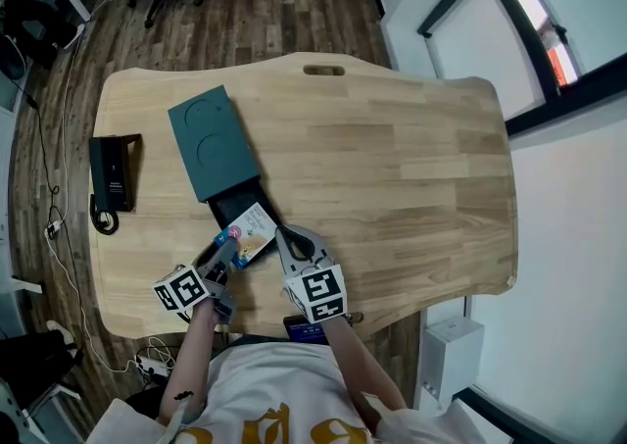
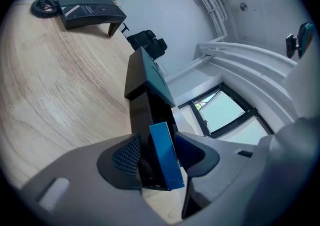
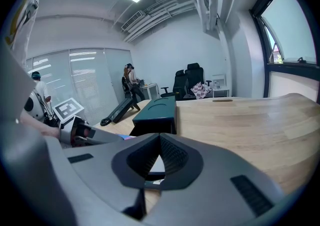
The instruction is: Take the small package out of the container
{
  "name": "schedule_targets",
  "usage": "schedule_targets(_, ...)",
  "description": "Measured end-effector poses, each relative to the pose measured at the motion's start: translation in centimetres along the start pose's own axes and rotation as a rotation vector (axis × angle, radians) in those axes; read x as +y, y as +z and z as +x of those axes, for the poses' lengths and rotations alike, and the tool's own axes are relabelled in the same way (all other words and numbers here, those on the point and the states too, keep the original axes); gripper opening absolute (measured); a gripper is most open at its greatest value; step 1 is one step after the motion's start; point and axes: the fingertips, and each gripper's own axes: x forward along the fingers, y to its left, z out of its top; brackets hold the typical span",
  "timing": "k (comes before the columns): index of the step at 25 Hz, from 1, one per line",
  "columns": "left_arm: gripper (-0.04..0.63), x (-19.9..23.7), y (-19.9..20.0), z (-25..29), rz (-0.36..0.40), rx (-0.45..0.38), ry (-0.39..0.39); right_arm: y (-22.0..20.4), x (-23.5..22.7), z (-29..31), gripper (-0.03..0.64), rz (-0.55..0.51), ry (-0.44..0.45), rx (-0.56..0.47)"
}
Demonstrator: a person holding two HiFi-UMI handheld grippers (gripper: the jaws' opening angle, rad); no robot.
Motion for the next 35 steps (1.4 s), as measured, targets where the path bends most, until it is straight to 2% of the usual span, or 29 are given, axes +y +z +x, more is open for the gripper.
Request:
schedule_targets(6, 0.135, -0.3, 0.7, -0.7, -0.005, -0.045, 0.002, 0.6, 0.2, -0.1, 0.005, 0.003, -0.002, -0.013)
schedule_targets(10, 0.123, -0.7, 1.2, -1.9, -0.022, -0.074, -0.009, 1.4, 1.1, -0.7, 0.005, -0.010, -0.004, -0.024)
schedule_targets(21, 0.097, -2.1, 3.2, -4.9, 0.045, -0.130, -0.026, 2.3, 2.6, -2.6, 0.005, -0.016, -0.037, -0.049)
schedule_targets(31, 0.095, -3.2, 4.6, -6.2, 0.024, -0.182, -0.048, 3.5, 2.3, -4.3, 0.005, 0.000, -0.064, -0.086)
schedule_targets(35, 0.095, -4.5, 5.3, -6.4, 0.066, -0.190, -0.064, 4.5, 2.4, -4.7, 0.005, -0.014, -0.067, -0.105)
